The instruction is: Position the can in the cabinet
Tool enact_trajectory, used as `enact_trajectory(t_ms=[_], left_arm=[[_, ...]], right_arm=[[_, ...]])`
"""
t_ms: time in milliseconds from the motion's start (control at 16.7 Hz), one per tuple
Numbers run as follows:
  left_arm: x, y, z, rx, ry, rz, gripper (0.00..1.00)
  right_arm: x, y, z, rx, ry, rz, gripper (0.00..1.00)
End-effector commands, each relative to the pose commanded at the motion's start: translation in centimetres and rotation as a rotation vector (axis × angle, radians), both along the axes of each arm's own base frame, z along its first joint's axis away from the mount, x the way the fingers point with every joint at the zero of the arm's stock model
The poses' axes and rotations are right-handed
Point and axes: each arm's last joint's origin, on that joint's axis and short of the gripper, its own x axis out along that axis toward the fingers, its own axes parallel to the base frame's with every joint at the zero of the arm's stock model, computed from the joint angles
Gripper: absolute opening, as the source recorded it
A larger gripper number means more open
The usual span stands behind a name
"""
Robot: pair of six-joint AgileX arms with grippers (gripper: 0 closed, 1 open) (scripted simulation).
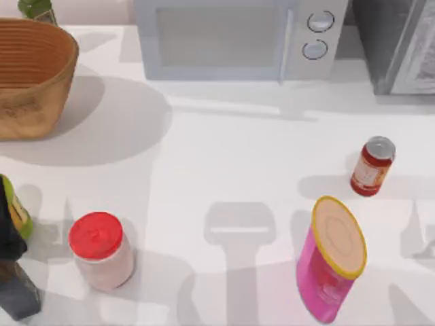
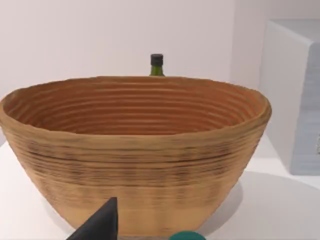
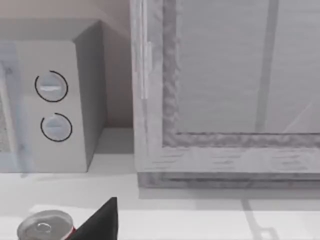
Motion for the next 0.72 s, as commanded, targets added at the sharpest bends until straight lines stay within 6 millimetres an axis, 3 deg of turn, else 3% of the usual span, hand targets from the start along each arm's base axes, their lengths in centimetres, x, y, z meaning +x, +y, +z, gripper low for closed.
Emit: enact_trajectory(t_ms=[180,420,720], left_arm=[[0.0,0.0,0.0,0.0,0.0,0.0,1.0],[0.0,0.0,0.0,0.0,0.0,0.0,1.0],[0.0,0.0,0.0,0.0,0.0,0.0,1.0]], right_arm=[[0.0,0.0,0.2,0.001,-0.003,-0.001,1.0],[0.7,0.6,2.5,0.022,-0.055,-0.02,1.0],[4.2,2.9,6.2,0.09,-0.141,-0.05,1.0]])
